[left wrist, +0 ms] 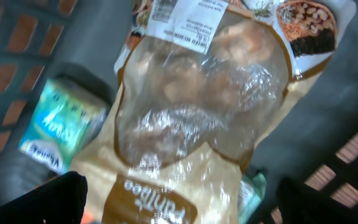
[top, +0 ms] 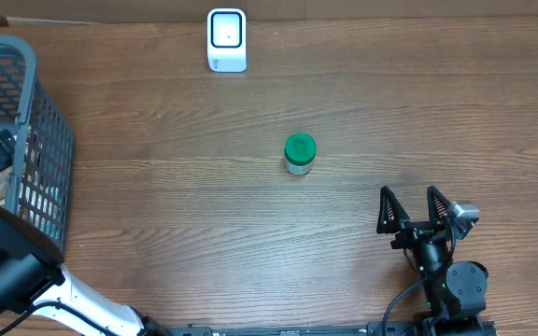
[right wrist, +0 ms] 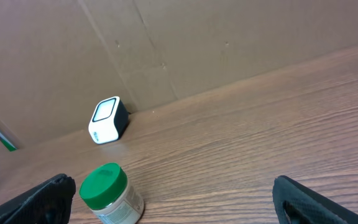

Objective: Scan the item barcode
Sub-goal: 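Reach the left gripper into the basket and grasp the bread bag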

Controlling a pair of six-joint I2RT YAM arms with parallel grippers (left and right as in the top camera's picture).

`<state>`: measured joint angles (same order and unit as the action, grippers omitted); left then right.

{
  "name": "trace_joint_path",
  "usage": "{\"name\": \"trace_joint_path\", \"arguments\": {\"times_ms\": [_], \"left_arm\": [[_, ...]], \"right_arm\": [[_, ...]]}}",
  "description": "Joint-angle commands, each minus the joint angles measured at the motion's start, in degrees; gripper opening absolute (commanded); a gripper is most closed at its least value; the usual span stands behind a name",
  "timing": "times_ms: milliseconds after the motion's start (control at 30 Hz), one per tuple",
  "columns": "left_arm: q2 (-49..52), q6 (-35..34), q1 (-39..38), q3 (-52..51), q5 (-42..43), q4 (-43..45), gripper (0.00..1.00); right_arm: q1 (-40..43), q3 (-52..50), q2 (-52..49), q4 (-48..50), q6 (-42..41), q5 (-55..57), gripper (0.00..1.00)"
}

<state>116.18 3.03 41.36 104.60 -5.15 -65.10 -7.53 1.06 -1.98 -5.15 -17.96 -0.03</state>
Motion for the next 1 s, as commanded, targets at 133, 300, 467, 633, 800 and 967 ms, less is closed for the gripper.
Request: {"name": "trace_joint_path", "arguments": {"times_ms": [133,300,467,633,800,967], "left_arm": [[0.8,5.5,-0.1,-5.9,1.2,5.6,1.0],[0.8,6.3,-0.1,-11.0,1.2,10.0,1.0],[0.9,7.3,-0.2,-16.0,1.2,15.2,1.0],[0.9,7.3,-0.2,-19.5,1.2,19.1,0.85],[0.9,7.2,-0.2,-20.0,1.2,19.4,0.15],[0.8,6.8,-0.1,-19.4,0.2,18.3,0.04]], "right_arm": [[0.2,-0.6,0.5,0.4,0.2,-0.3,1.0],[0.2,-0.6,0.5,0.4,0.2,-0.3,1.0],[0.2,-0.6,0.5,0.4,0.2,-0.3,1.0],[0.2,-0.6,0.5,0.4,0.2,-0.3,1.0],[0.2,-0.6,0.5,0.4,0.2,-0.3,1.0],[0.2,-0.6,0.5,0.4,0.2,-0.3,1.0]]}}
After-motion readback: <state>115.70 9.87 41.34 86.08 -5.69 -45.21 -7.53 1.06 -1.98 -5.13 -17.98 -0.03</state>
